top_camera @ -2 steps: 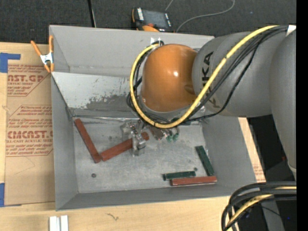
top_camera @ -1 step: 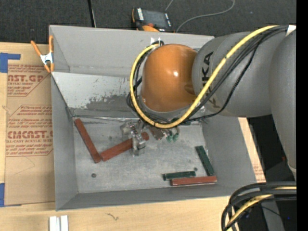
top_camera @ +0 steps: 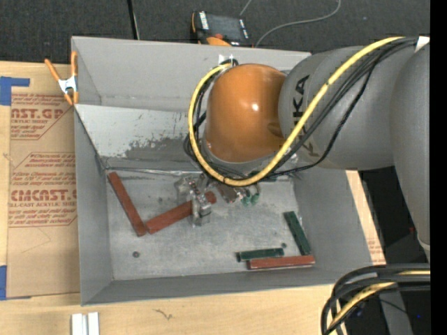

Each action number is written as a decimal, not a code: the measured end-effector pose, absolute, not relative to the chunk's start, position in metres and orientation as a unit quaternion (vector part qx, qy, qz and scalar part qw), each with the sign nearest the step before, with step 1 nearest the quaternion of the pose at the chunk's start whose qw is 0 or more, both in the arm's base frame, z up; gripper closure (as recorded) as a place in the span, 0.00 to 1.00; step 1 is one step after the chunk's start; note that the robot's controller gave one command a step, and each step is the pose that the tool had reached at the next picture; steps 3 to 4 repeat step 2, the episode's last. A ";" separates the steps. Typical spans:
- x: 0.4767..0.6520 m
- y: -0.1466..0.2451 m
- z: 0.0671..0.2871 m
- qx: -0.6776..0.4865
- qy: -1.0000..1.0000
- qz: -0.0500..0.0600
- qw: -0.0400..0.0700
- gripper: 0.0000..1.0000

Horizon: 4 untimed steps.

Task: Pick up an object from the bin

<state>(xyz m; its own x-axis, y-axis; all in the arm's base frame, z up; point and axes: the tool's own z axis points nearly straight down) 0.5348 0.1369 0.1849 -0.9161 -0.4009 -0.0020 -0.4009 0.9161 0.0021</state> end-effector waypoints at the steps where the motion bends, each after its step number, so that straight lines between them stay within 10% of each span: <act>1: 0.535 0.137 0.185 -0.205 0.979 0.001 0.001 1.00; 2: 0.551 0.061 0.343 -0.391 0.920 -0.001 0.004 1.00; 4: 0.551 0.061 0.343 -0.391 0.920 -0.001 0.004 1.00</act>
Offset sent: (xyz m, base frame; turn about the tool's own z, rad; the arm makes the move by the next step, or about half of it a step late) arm 0.0000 0.0000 0.0000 0.0000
